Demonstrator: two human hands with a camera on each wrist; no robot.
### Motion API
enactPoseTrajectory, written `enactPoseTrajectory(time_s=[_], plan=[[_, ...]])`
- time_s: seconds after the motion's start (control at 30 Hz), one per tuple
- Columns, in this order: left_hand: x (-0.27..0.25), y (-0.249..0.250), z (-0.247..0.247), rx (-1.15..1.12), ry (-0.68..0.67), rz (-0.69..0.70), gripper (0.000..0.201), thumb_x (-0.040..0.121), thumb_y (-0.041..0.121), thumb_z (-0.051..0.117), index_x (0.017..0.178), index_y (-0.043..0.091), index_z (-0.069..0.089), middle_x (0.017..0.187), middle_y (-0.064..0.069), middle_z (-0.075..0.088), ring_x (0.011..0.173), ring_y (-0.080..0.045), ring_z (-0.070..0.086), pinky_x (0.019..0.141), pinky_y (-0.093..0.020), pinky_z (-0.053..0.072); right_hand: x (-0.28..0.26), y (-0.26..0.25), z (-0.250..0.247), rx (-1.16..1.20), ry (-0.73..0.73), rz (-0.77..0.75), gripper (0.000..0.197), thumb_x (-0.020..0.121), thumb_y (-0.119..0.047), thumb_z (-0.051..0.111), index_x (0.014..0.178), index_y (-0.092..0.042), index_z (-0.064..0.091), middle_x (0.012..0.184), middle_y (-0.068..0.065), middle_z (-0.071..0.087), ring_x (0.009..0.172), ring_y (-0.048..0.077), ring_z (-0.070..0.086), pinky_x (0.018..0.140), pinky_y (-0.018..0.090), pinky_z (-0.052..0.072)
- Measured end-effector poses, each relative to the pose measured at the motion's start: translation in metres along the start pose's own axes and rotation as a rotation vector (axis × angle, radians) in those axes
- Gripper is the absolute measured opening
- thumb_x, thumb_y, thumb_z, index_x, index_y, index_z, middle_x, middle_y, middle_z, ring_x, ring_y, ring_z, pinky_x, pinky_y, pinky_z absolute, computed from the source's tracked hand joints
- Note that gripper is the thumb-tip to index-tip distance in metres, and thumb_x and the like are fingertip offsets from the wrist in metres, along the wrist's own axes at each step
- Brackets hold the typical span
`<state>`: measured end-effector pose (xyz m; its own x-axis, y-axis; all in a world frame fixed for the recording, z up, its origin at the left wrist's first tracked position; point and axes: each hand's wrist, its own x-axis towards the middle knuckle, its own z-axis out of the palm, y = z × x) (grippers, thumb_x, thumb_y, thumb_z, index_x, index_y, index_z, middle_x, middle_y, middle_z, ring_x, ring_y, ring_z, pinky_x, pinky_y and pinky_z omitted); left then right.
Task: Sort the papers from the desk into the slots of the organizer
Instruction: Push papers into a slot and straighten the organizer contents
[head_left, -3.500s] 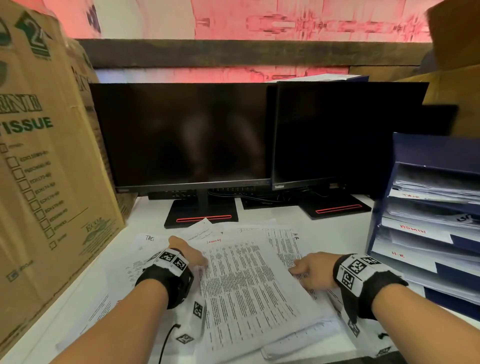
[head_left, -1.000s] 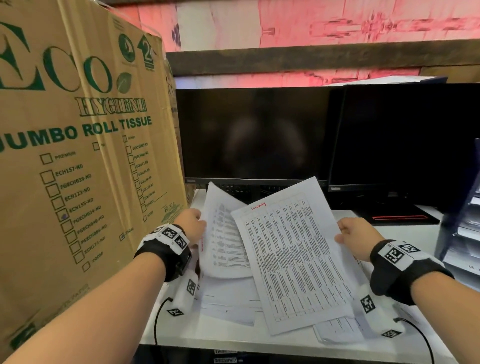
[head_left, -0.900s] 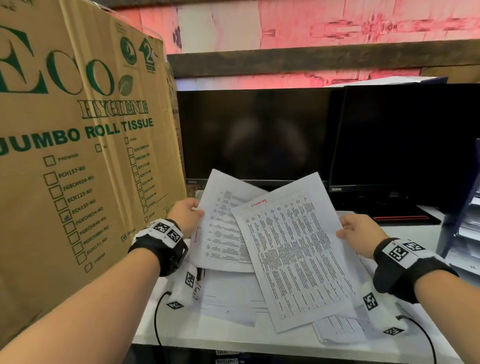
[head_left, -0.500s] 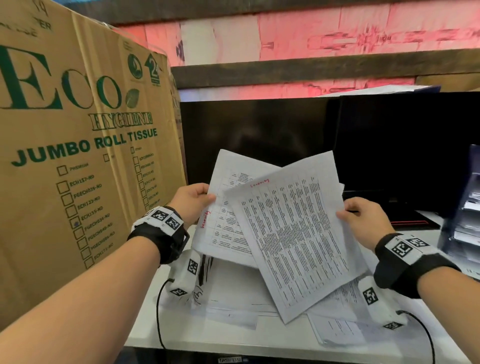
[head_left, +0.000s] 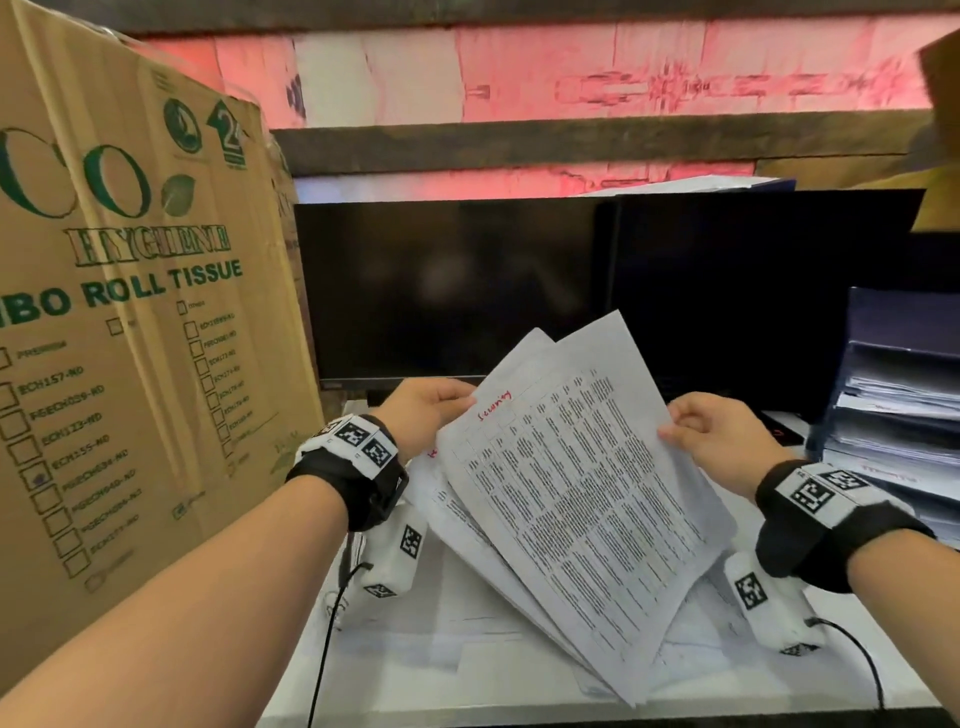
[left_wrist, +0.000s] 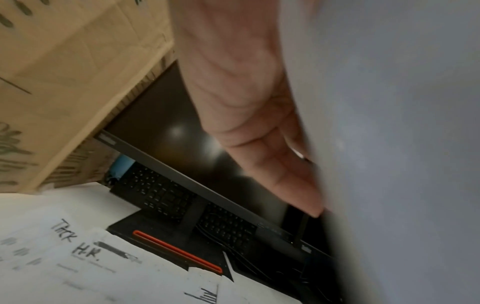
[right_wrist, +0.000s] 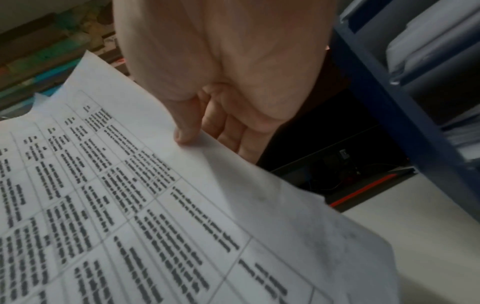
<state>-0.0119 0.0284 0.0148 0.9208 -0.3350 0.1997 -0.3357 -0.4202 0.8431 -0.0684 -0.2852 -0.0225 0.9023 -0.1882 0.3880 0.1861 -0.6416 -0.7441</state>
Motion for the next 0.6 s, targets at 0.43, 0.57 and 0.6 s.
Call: enactPoseTrajectory(time_s=[0.43, 0.57, 0.6], plan=[[0.022, 0.0, 0.045, -0.408, -0.063, -0.35, 0.05, 0.097, 0.052, 0.037, 0.104, 0.011, 0.065, 0.091, -0.008, 0.073, 0.086, -0.026, 0.069, 0.079, -0.045, 0.057, -0.017, 0.048, -0.029, -0.119, 0.168, 0.173, 0.013, 0.09, -0.006, 0.058, 0.083, 0.005, 0.057, 0.068, 0.009, 0.055, 0.059, 0.014, 0.049, 0.057, 0.026, 0.042], [0.019, -0.008, 0.055, -0.333, -0.152, -0.292, 0.023, 0.094, 0.025, 0.058, 0.112, 0.012, 0.063, 0.1, -0.009, 0.074, 0.092, -0.026, 0.071, 0.084, -0.047, 0.057, -0.02, 0.055, -0.032, -0.087, 0.179, 0.199, 0.017, 0.088, -0.006, 0.06, 0.076, 0.003, 0.055, 0.066, 0.008, 0.053, 0.059, 0.02, 0.047, 0.057, 0.029, 0.044], [0.019, -0.009, 0.056, -0.289, -0.159, -0.269, 0.02, 0.092, 0.016, 0.06, 0.111, 0.012, 0.062, 0.102, -0.009, 0.073, 0.093, -0.025, 0.071, 0.084, -0.047, 0.057, -0.021, 0.054, -0.033, -0.08, 0.181, 0.208, 0.016, 0.088, -0.007, 0.06, 0.076, 0.003, 0.055, 0.067, 0.01, 0.054, 0.059, 0.02, 0.047, 0.057, 0.03, 0.044]])
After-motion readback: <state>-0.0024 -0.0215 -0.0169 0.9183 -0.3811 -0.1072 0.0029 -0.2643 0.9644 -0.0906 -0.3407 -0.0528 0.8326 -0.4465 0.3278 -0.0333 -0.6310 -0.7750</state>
